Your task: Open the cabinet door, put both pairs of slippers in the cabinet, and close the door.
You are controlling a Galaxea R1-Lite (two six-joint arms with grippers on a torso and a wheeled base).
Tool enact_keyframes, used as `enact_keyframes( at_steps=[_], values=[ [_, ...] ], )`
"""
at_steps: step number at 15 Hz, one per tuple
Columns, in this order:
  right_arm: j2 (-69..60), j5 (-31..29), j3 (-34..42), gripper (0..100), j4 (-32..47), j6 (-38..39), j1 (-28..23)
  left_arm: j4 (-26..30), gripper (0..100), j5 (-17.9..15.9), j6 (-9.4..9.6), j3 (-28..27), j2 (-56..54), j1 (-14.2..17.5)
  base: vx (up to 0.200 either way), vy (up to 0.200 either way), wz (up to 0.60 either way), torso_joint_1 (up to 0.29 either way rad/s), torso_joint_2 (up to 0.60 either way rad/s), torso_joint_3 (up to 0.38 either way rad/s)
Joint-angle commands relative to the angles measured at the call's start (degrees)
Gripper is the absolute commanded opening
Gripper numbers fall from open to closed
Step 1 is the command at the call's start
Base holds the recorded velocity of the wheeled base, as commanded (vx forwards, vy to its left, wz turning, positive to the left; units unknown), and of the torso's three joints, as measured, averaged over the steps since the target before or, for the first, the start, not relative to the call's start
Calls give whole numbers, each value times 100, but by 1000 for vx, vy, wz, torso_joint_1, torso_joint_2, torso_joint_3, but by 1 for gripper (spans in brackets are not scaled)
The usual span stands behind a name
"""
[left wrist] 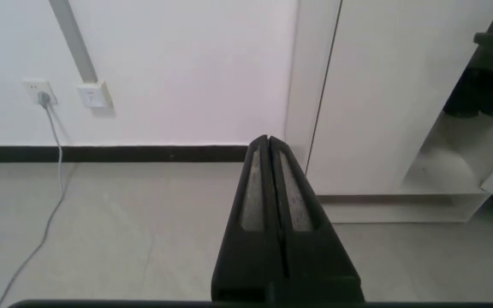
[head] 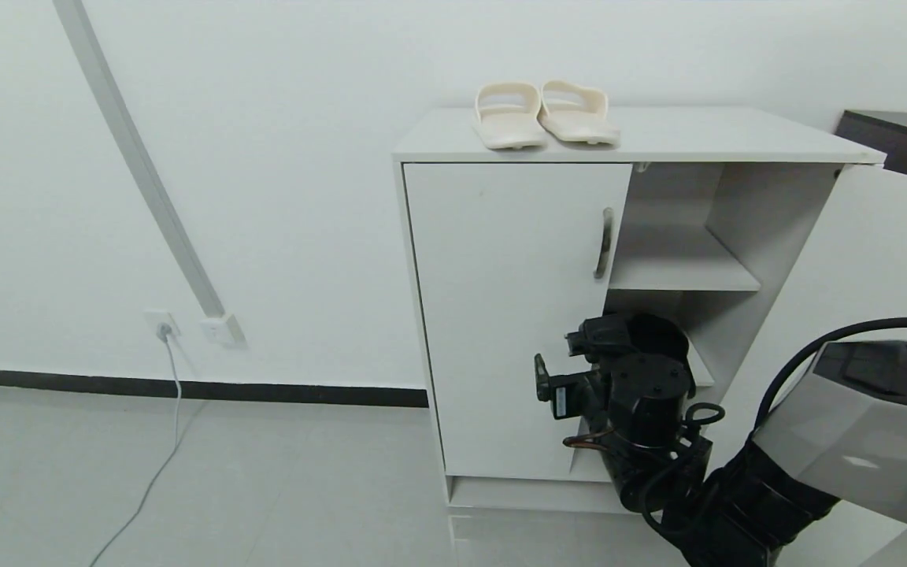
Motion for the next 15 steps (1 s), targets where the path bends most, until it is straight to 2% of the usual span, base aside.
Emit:
enact_keyframes(
  at_steps=[1,15],
  values=[
    [17,-1,1,100,-4,-1,7,2,0,0,0,0,7,-1,0,0,0,129,-466,-359],
    [-10,-1,62,100,5,-1,7,2,0,0,8,0,7,-1,0,0,0,170,-490,-324]
  ],
)
